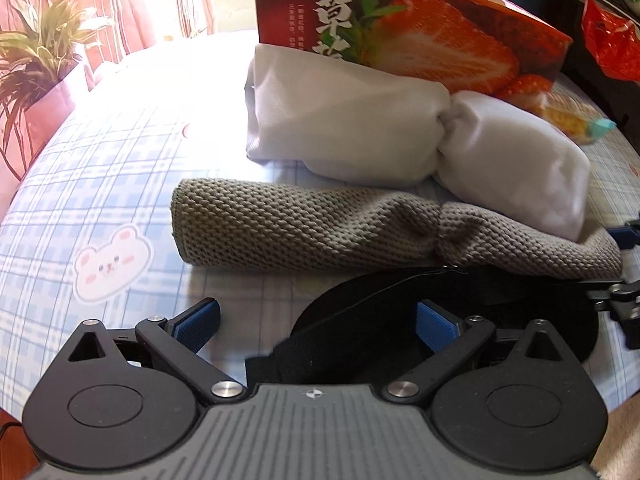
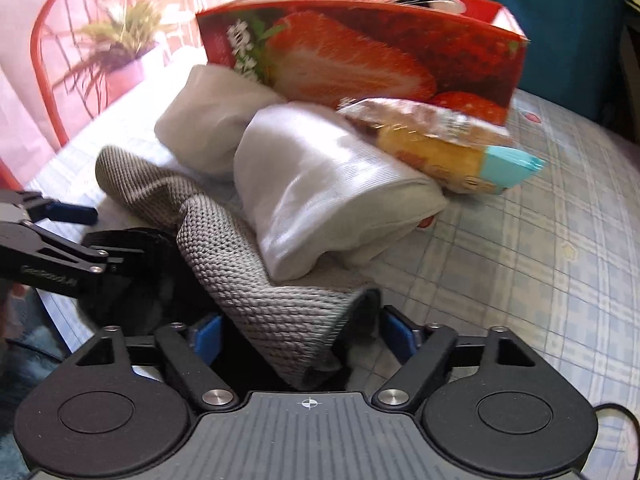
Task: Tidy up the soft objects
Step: 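Lower the left tool over the black eye mask by the grey towel, then close the left tool on the black eye mask strap, then lift the black eye mask with the left tool toward the red box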
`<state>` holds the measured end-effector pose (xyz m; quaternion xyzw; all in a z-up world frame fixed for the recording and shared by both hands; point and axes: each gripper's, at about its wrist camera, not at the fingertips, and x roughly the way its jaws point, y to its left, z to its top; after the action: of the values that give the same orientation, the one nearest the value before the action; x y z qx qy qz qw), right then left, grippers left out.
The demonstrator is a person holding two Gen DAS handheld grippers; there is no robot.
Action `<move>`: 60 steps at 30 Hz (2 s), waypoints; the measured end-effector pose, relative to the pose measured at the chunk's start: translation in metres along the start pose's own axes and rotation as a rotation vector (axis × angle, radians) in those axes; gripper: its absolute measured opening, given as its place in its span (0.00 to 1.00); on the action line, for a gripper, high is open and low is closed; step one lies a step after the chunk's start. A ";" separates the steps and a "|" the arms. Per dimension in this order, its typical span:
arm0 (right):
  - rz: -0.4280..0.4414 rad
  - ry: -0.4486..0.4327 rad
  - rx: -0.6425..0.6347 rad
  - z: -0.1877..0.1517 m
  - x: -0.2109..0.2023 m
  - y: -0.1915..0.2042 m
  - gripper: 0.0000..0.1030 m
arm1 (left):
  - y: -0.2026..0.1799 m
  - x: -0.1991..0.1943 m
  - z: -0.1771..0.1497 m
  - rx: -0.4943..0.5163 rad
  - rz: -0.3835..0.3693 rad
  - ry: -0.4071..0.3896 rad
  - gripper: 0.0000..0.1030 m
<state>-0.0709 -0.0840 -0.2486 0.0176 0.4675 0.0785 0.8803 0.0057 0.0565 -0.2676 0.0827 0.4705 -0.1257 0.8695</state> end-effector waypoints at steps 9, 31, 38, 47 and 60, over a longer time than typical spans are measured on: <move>-0.032 -0.019 0.107 0.005 0.003 -0.023 0.62 | 0.015 0.004 0.013 -0.037 -0.064 0.017 0.95; -0.055 0.026 -0.150 -0.008 0.009 0.042 0.60 | 0.004 -0.019 -0.023 -0.009 -0.059 -0.059 0.61; -0.065 -0.011 -0.146 0.000 0.014 0.043 0.40 | 0.011 -0.029 -0.033 -0.043 -0.069 -0.087 0.46; -0.004 -0.042 -0.078 0.003 0.006 0.038 0.10 | 0.015 -0.032 -0.039 -0.102 -0.095 -0.106 0.38; 0.014 -0.069 0.035 -0.020 -0.015 0.022 0.22 | 0.015 -0.033 -0.045 -0.101 -0.093 -0.126 0.37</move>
<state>-0.0986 -0.0655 -0.2450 0.0387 0.4381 0.0757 0.8949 -0.0430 0.0873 -0.2634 0.0089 0.4238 -0.1470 0.8937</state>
